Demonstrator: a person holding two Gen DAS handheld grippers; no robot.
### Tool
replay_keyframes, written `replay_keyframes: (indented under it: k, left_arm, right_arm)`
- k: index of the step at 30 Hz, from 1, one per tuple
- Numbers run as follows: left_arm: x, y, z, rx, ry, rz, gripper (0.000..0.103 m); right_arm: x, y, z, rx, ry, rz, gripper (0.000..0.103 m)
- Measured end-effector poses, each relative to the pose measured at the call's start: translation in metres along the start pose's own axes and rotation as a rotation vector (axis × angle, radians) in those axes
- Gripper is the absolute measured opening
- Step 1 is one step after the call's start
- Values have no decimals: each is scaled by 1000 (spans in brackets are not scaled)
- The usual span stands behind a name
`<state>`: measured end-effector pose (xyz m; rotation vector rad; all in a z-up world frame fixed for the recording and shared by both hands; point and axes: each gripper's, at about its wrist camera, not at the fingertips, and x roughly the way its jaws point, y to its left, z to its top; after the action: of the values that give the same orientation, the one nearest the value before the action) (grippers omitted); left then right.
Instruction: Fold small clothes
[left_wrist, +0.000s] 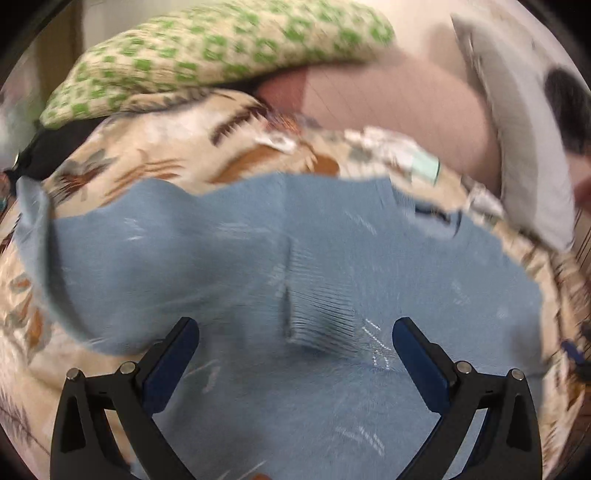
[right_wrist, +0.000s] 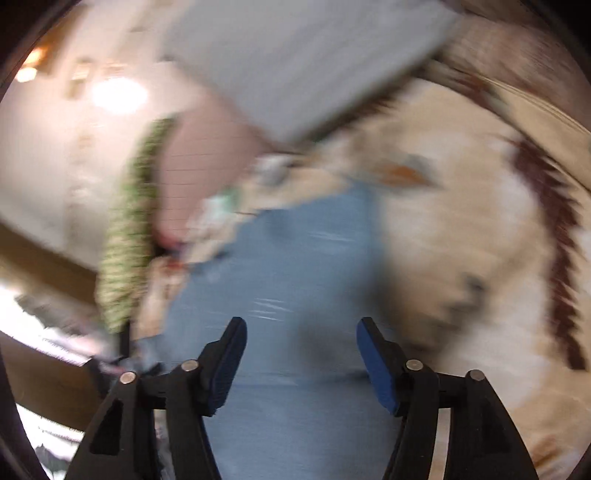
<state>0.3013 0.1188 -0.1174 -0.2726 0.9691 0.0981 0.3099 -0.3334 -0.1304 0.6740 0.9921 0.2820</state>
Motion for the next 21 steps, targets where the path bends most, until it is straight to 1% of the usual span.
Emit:
replay_keyframes:
  k: [1,2,3,4,5,6,8,9,10,11,12,13,14,16,17,18,20,21]
  left_arm:
    - [-10,10,-1,-18,-24,-4,103]
    - [-22,25,-2,-45,-50,2,103]
    - [-32,41,-3,-77,-71,9,103]
    - [-46,67,-5,-132,-97,14,103]
    - [-55,85,-7,-172,-106,16,103]
    - [-63,110,-8,-227,-113,12,103]
    - [-74,161,-8,-345,-123,9,103]
    - [-76,185,-8,-405,-120,1,103]
    - [-78,220,-8,-520,-119,-28,103]
    - [-79,240,-9,-590,-121,-45,103]
    - [-78,261,-9,-666,-121,-47,103]
    - [-76,286,-4,-727,-110,-17,103]
    - [-74,296,0,-736,-97,14,103]
    - [-68,316,19,-712,-61,156,103]
    - [-64,318,26,-686,-30,208,103]
    - [-57,324,39,-655,27,278,103]
    - [-51,331,57,-664,65,336,103]
    - [-48,332,65,-664,86,353,103]
  right_arm:
    - [6,6,-3,-30,0,15,76]
    - [22,4,-9,-66,25,-27,82]
    - [43,-3,-14,-70,67,-106,82]
    - [63,-21,-20,-38,133,-180,81]
    - [62,-28,-26,-36,89,-155,80]
    - [50,-20,-28,-50,34,-145,80]
    - [31,-3,-32,-61,30,-223,80]
    - [18,9,-36,-93,-6,-227,80]
    - [7,17,-40,-122,-35,-200,80]
    - [-5,28,-47,-158,-62,-172,80]
    - [-16,38,-56,-194,-80,-163,80]
    - [-25,46,-69,-229,-103,-166,80]
    - [-25,52,-78,-252,-116,-169,81]
    - [-19,56,-105,-290,-105,-168,81]
    - [-12,57,-118,-302,-87,-179,81]
    - [-13,57,-124,-308,-74,-187,81]
    - [6,49,-138,-308,-31,-195,81]
    - [16,45,-145,-303,-12,-201,81]
